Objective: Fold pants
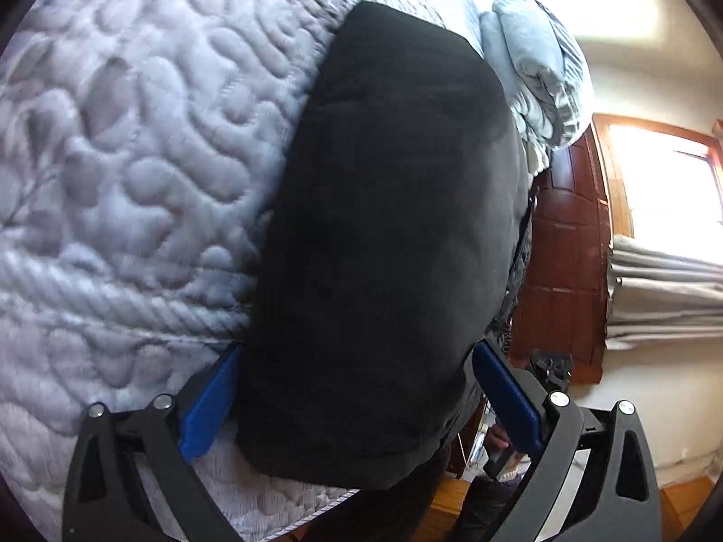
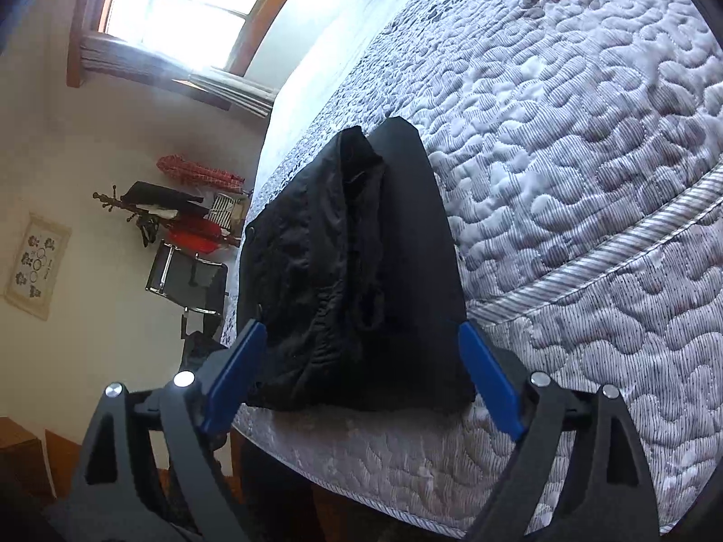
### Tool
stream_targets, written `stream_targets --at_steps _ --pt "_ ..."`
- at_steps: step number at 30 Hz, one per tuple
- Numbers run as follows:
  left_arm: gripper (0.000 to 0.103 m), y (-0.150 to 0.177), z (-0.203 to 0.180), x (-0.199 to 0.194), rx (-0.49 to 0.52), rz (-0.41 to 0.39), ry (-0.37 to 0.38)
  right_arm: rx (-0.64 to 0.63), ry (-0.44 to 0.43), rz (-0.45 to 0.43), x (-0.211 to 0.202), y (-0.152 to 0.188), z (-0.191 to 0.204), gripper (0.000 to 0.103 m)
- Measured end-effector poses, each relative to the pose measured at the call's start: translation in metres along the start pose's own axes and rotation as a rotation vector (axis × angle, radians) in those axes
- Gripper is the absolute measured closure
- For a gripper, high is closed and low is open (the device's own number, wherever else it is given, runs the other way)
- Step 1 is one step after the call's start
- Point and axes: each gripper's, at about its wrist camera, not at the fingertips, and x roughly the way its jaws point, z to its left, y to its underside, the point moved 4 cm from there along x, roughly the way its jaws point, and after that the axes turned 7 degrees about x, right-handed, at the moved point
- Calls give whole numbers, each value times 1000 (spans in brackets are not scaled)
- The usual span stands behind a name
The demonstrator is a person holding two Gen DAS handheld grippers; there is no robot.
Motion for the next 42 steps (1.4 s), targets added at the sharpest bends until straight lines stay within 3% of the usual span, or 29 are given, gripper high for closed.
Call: stream_targets --at_steps 4,8,14,17,21,25,34,42 --pt "4 -6 -7 11 26 27 -19 44 -26 36 8 -4 -15 13" --pt "4 -10 -12 17 31 40 -31 60 -127 106 23 -2 -17 10" --pt "4 -11 -17 22 23 58 -37 66 -29 153 51 -5 -27 9" --pt "4 -13 -17 25 11 62 -50 53 -48 157 54 -5 -24 7" --pt "4 -15 -30 28 38 53 -104 -39 -9 163 62 -4 -11 34" --pt "12 -15 -34 29 59 19 -109 -103 12 135 59 -5 4 58" --pt "33 -31 -29 10 76 -57 -90 -204 25 105 70 -14 49 66" --pt "35 -66 -20 -9 69 -125 -105 -223 23 113 106 -47 77 66"
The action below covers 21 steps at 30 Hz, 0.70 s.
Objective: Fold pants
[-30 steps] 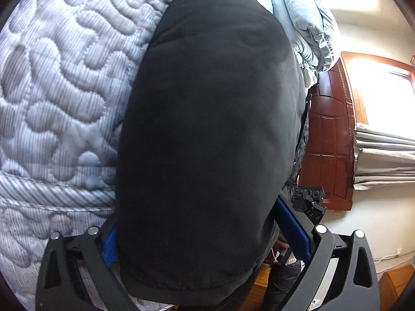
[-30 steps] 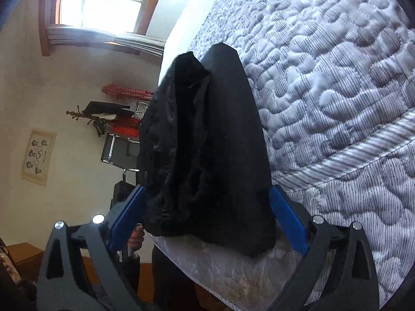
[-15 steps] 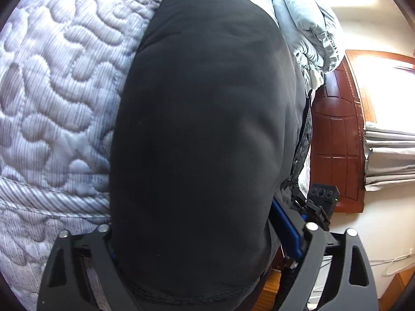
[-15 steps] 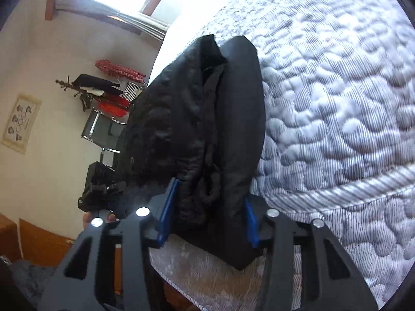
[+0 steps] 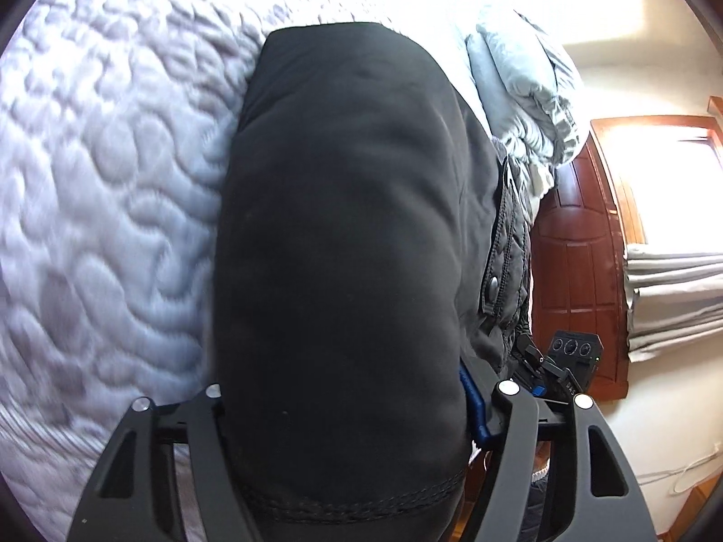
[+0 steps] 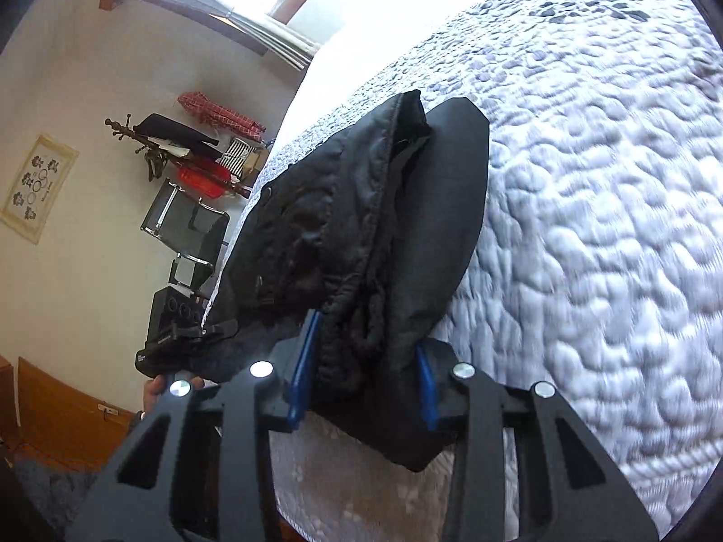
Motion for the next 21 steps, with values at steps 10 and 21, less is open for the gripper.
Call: stream_targets --at_steps 10,21 --pt "35 -47 22 -16 -14 -55 -33 6 -15 17 44 -41 8 66" --pt "32 -89 43 -24 -6 -85 -62 -2 3 29 75 -70 12 65"
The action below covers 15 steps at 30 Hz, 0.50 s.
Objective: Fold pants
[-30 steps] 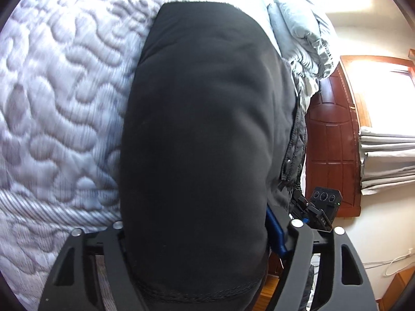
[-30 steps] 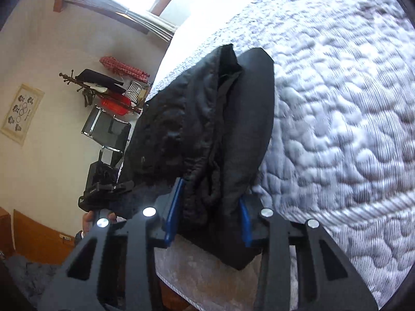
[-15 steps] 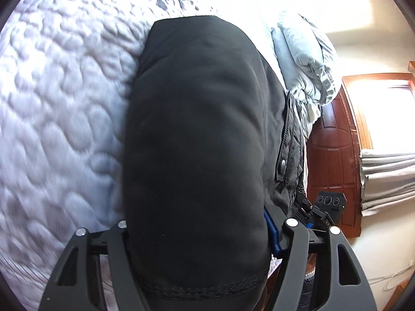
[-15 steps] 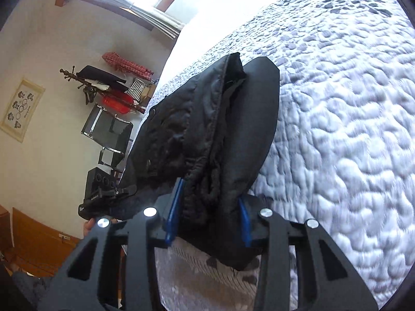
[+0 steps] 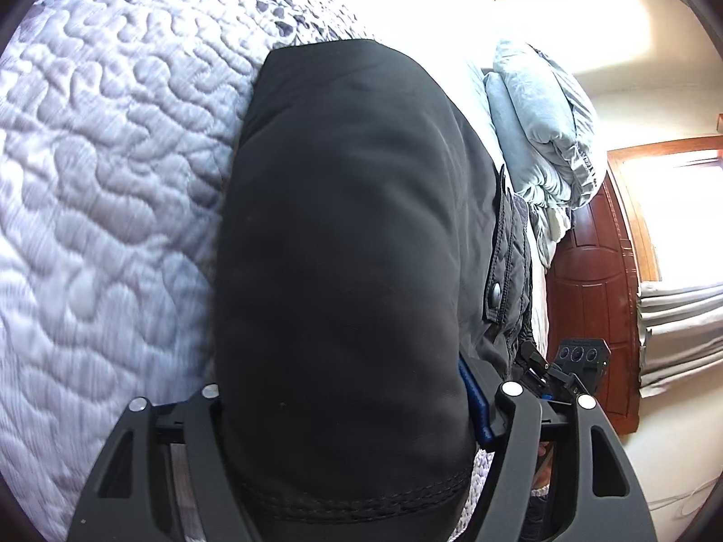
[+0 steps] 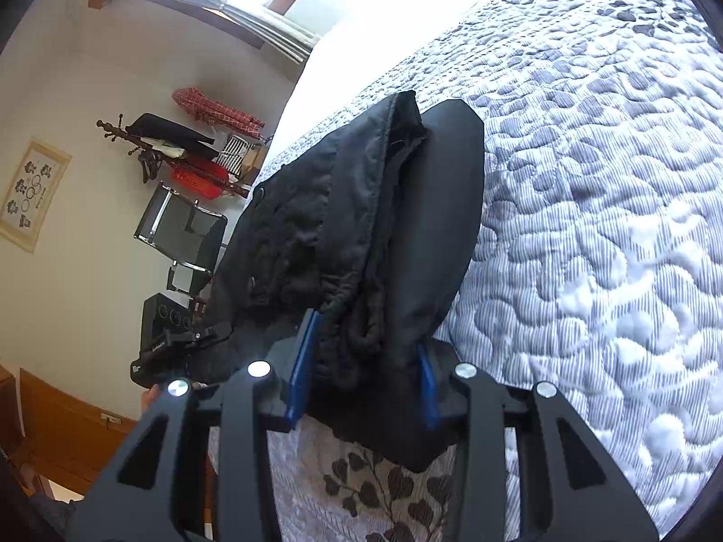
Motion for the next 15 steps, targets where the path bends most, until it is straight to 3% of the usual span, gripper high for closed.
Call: stream_targets --at_steps 9,15 --pt "28 -9 11 3 9 -24 2 80 -82 -8 15 -8 -23 63" --pt "27 -27 9 10 -2 -39 -3 94 -84 -30 19 -14 -24 63"
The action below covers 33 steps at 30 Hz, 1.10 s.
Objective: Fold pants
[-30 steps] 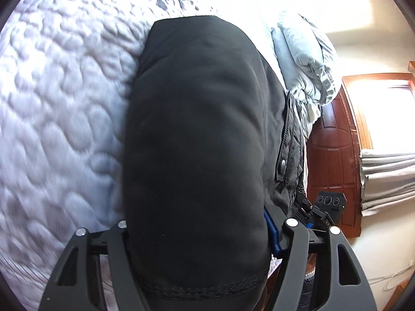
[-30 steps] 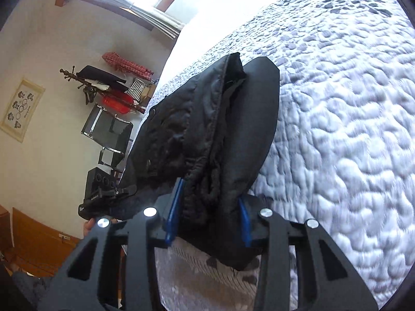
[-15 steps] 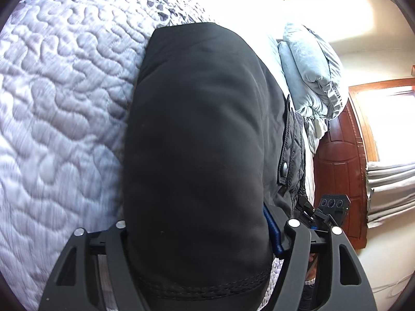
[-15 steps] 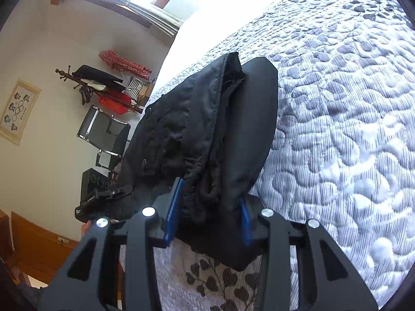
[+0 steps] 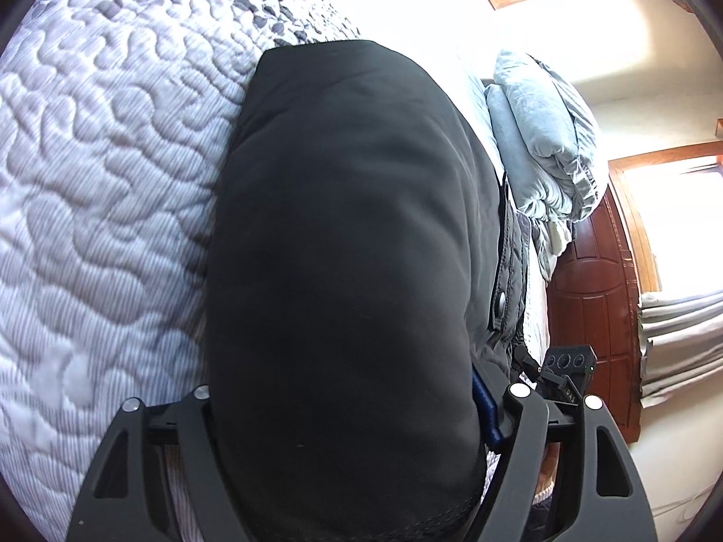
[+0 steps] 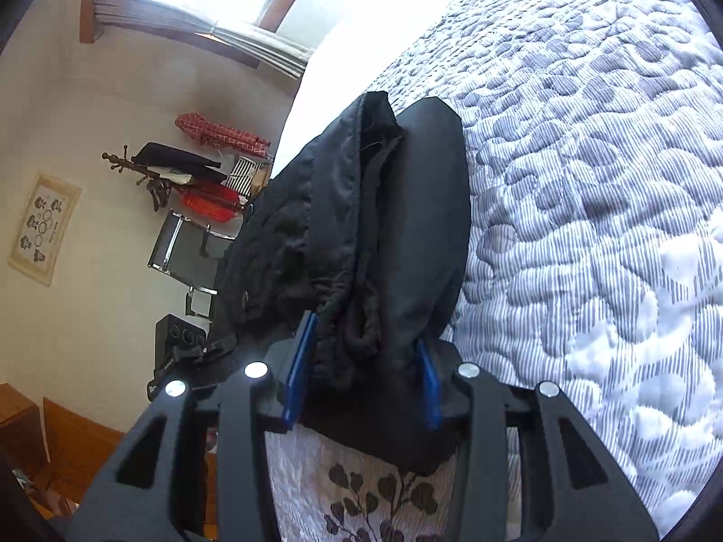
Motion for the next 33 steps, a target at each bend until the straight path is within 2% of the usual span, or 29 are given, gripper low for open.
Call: stream_targets --at_steps 5,6,9,10,12,14,21,24,27,30,33 --pt "27 -13 0 3 0 -4 -13 22 -1 -19 7 -6 -1 62" --pt "27 -14 0 3 -2 -1 -12 20 0 -24 7 -6 0 59" --pt "22 -10 3 0 6 2 -23 -27 67 -54 5 -4 2 28" --pt "16 -8 5 -2 9 1 -34 -41 80 -64 1 0 3 25" --pt "12 -1 9 -13 0 -13 -71 -62 103 -94 -7 7 8 22" --pt "5 7 12 -25 1 -42 -118 -87 172 -127 -16 17 9 14" --pt "4 37 -6 -63 73 -137 -337 -203 479 -195 -42 62 23 14" --pt "4 50 -14 -75 135 -149 -420 -242 566 -225 -48 77 34 14" --pt "4 63 -20 -82 183 -155 -471 -241 570 -243 -54 87 41 14" --pt "4 71 -20 -84 187 -152 -515 -233 587 -248 -57 95 46 14" --pt "4 83 -26 -86 198 -145 -525 -243 625 -246 -55 104 56 14"
